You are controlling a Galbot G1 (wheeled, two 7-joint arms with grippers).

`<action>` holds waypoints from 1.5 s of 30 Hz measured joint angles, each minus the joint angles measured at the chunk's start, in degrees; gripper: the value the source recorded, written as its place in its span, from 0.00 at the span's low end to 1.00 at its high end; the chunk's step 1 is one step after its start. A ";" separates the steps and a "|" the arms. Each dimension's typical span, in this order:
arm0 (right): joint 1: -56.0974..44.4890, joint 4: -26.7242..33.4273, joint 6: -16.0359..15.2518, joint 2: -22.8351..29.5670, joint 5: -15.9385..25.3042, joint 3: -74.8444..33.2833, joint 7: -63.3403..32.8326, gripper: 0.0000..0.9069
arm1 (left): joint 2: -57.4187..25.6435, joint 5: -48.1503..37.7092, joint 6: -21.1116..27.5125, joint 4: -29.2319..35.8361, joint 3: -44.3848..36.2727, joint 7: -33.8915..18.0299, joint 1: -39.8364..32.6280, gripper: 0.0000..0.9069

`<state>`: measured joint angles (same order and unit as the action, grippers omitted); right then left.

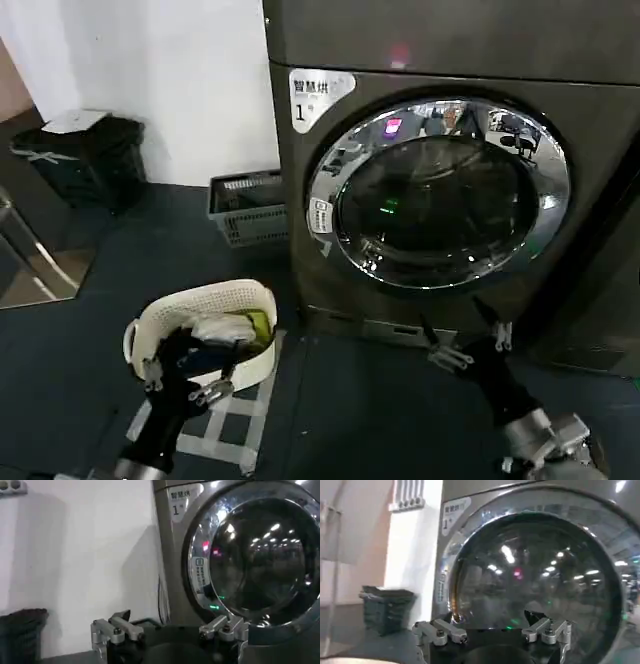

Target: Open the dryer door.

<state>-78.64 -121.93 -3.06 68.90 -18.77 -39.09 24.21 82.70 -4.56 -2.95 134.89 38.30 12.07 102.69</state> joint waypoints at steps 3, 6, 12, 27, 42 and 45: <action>2.54 1.62 -0.10 -2.36 -0.27 2.19 -0.17 1.00 | 0.06 -0.17 0.07 0.55 -0.08 0.04 0.11 1.00; 4.72 2.94 -0.44 -4.04 -0.34 4.59 -0.35 1.00 | 0.12 0.29 0.22 0.72 -0.23 -0.02 0.11 1.00; 9.41 5.73 -1.24 -6.39 -1.02 9.81 -1.06 1.00 | 0.31 0.29 1.09 1.42 -0.26 -0.51 0.53 1.00; 22.77 13.12 -2.43 -6.58 -2.40 20.94 -1.15 1.00 | 1.01 0.28 0.86 1.69 0.06 2.35 0.86 1.00; 34.08 22.84 -2.74 -6.70 -5.82 27.82 2.23 1.00 | 1.09 0.34 0.77 1.39 0.08 2.96 0.95 1.00; 35.75 24.42 -2.72 -6.57 -5.97 28.66 2.41 1.00 | 1.13 0.48 0.80 1.56 0.14 2.98 1.10 1.00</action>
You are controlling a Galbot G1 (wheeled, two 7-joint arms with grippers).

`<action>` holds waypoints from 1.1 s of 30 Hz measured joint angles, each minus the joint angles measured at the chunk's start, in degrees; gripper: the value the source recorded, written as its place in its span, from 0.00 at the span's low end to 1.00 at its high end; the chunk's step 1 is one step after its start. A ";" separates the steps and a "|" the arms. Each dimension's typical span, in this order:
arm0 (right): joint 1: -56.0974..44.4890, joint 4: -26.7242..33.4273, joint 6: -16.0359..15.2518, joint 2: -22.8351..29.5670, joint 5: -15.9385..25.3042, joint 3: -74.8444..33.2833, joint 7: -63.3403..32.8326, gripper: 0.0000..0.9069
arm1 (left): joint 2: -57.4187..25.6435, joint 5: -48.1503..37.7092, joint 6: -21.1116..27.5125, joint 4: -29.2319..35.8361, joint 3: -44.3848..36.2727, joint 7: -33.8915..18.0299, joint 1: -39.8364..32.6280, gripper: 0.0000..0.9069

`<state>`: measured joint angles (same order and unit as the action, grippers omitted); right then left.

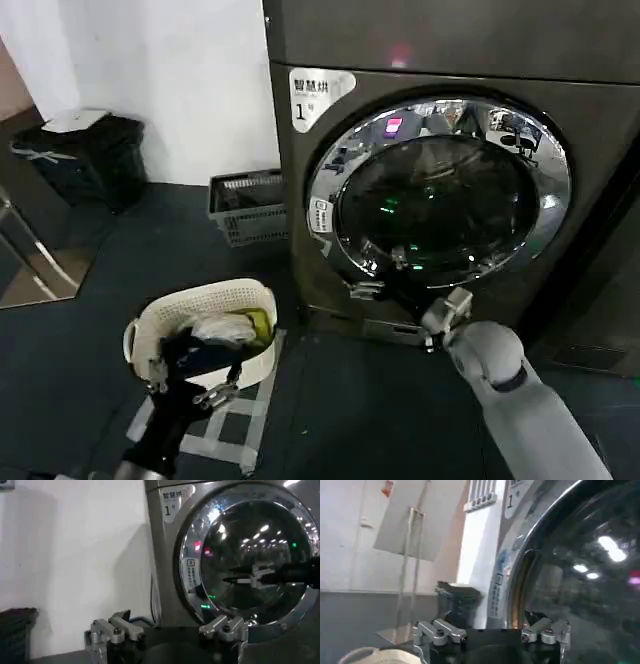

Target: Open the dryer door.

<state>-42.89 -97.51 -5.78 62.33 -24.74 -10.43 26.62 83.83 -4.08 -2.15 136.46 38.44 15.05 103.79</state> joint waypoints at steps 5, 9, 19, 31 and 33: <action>2.68 2.39 0.20 0.31 -0.14 1.71 0.70 1.00 | -0.01 0.23 0.04 0.00 0.07 -0.01 0.17 1.00; 5.04 4.03 0.14 0.66 -0.20 3.27 1.24 1.00 | 0.06 0.45 0.04 -0.05 0.07 0.00 0.09 1.00; 10.27 8.42 0.05 2.22 -1.52 6.65 2.39 1.00 | 0.18 0.67 0.01 0.01 0.16 -0.01 0.35 1.00; 12.55 10.38 -1.28 2.87 -4.70 7.85 5.35 1.00 | 0.29 1.01 0.06 0.25 0.22 -0.07 0.55 1.00; 12.46 10.17 -1.91 2.79 -5.37 7.65 6.01 1.00 | 0.28 1.02 0.06 0.19 0.21 -0.10 0.50 1.00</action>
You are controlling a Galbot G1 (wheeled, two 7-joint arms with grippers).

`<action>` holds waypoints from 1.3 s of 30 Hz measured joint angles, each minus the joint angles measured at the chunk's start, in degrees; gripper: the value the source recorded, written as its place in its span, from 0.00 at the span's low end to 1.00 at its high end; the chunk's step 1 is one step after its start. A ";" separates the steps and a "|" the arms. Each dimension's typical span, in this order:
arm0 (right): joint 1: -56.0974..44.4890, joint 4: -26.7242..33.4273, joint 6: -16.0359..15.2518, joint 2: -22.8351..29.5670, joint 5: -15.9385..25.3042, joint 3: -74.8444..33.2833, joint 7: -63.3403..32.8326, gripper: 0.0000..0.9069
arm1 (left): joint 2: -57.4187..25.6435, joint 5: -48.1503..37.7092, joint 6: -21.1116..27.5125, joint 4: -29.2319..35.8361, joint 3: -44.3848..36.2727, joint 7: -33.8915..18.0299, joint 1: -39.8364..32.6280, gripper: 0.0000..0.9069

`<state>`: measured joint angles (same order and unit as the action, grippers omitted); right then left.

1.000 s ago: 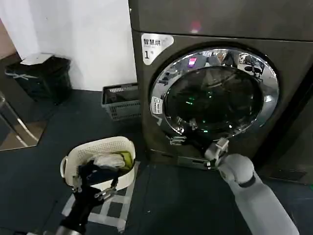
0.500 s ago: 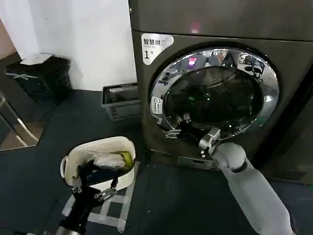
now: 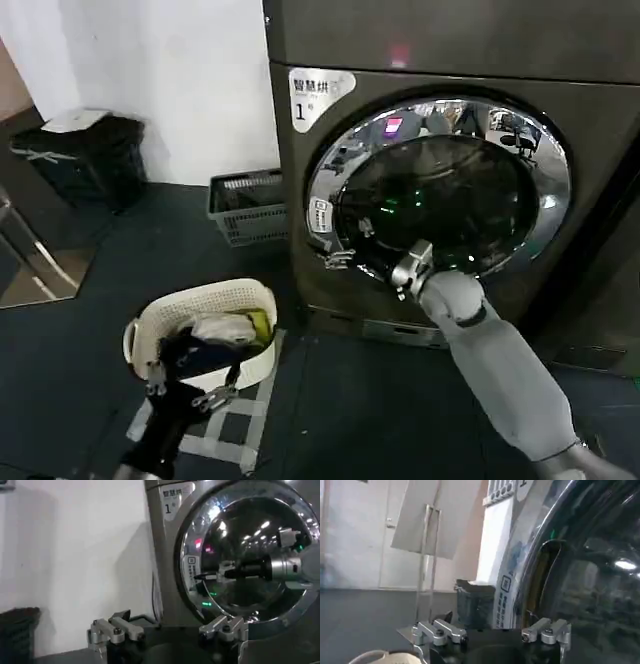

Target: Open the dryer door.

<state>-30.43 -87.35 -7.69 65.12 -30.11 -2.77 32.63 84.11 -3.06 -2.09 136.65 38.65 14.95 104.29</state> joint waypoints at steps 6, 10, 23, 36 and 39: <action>-1.40 -1.78 -0.84 -0.92 -1.41 -1.01 2.18 1.00 | -0.07 -0.16 0.13 -0.21 0.00 -0.05 -0.14 1.00; -3.00 -3.53 -1.79 -1.70 -2.13 -2.21 4.39 1.00 | -0.30 -0.70 0.47 -0.45 0.09 -0.01 -0.46 1.00; -8.26 -7.41 -1.17 -4.43 -3.39 -5.56 13.29 1.00 | -3.91 -9.54 3.04 -2.28 2.99 3.19 -4.68 1.00; -12.81 -9.93 -0.45 -7.67 -4.93 -9.03 25.59 1.00 | -12.08 -19.40 5.23 -6.99 4.86 5.06 -12.91 1.00; -14.06 -10.69 0.38 -8.54 -4.96 -9.98 28.02 1.00 | -14.44 -21.84 5.18 -8.24 4.36 5.25 -14.63 1.00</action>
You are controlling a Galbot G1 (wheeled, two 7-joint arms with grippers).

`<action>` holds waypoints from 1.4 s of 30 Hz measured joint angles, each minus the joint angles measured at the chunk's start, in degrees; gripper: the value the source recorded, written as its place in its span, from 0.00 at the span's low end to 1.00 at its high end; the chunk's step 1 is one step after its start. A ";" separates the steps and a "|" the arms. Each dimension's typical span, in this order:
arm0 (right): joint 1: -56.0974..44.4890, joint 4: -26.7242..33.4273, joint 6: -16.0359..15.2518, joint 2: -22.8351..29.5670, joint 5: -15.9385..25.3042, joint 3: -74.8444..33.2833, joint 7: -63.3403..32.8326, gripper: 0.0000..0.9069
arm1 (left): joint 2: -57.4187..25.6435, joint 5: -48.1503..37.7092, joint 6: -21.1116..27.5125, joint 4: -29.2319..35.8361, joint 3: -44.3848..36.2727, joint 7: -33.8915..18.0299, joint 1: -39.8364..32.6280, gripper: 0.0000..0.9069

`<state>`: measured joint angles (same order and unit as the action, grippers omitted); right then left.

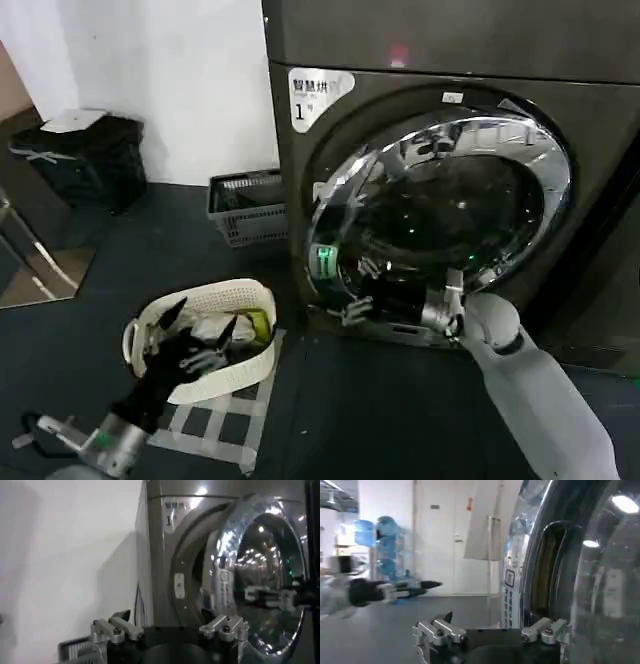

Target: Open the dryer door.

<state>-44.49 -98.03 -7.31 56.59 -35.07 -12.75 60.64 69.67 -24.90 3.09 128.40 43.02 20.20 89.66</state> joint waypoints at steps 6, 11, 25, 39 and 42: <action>-2.37 -0.95 0.63 -1.33 -0.63 -2.02 5.32 1.00 | -5.03 -5.56 -0.06 -2.95 -1.18 -0.02 -3.91 1.00; -3.74 -0.60 0.66 -2.34 -1.56 -3.68 9.83 1.00 | -9.11 -12.48 -0.68 -5.60 -2.71 1.16 -7.66 1.00; -8.54 -2.08 1.06 -4.72 -1.43 -9.28 19.64 1.00 | -23.22 -21.74 -3.52 -15.49 -13.53 5.14 -22.23 1.00; -15.31 -4.65 2.88 -6.68 -2.71 -15.63 23.18 1.00 | -25.88 -26.27 -3.29 -25.51 -31.24 8.99 -40.50 1.00; -17.03 -4.76 3.07 -6.74 -2.70 -17.23 23.16 1.00 | -25.32 -26.84 -3.20 -26.97 -35.68 10.10 -45.07 1.00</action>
<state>-61.52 -102.79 -4.24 49.85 -37.77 -29.98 83.81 44.35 -51.74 -0.10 101.43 7.34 30.30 44.58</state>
